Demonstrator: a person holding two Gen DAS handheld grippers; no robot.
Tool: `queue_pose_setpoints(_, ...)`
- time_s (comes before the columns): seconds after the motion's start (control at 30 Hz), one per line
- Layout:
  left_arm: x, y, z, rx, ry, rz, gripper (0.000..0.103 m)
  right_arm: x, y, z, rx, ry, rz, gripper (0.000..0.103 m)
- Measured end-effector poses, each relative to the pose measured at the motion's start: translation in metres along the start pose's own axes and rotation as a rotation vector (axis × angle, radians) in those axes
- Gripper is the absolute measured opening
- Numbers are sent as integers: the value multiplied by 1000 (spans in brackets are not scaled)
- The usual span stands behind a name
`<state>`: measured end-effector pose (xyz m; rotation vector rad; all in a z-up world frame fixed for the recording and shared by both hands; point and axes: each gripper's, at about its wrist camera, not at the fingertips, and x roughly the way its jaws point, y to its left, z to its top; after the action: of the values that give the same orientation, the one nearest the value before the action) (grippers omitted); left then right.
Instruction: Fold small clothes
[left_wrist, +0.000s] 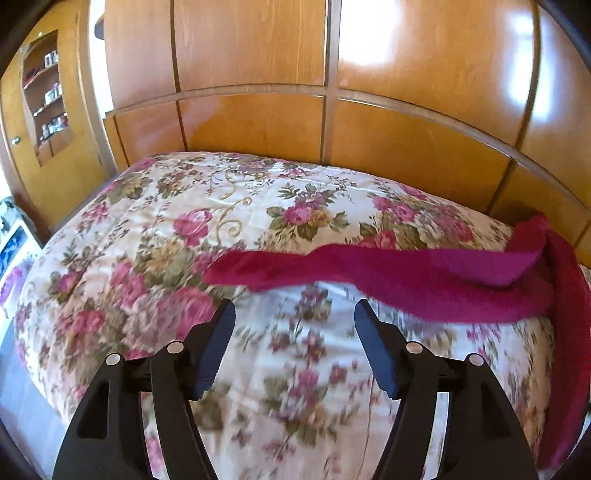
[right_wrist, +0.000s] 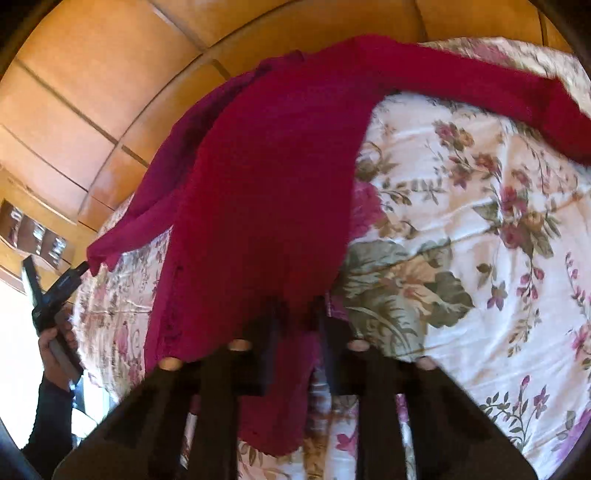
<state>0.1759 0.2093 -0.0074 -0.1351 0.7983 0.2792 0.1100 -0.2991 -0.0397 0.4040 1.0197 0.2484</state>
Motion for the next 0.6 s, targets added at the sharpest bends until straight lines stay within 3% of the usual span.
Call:
queue_pose_setpoints(0.13, -30, 17, -19, -40, -22, -68, 66, -56, -1, 20, -72, -172, -110, 8)
queue_pose_setpoints(0.23, -42, 14, -33, -67, 10, -204, 66, -99, -18, 39, -121, -306, -353, 8)
queue_pose_setpoints(0.3, -49, -2, -42, -44, 31, -300, 66, -108, -29, 48, -147, -345, -502, 7)
queue_pose_setpoints(0.37, -54, -25, -50, -3, 58, -391, 66, -109, -50, 62, -166, -363, -675, 7)
queue_pose_setpoints(0.43, -57, -60, -60, 48, 102, -511, 66, -105, -76, 75, -147, -345, -759, 7)
queue_pose_setpoints(0.53, -55, -116, -75, 112, 173, -643, 65, -95, -107, 88, -137, -311, -843, 7)
queue_pose_setpoints(0.6, -48, -158, -84, 140, 247, -727, 57, -85, -127, 95, -122, -283, -874, 7)
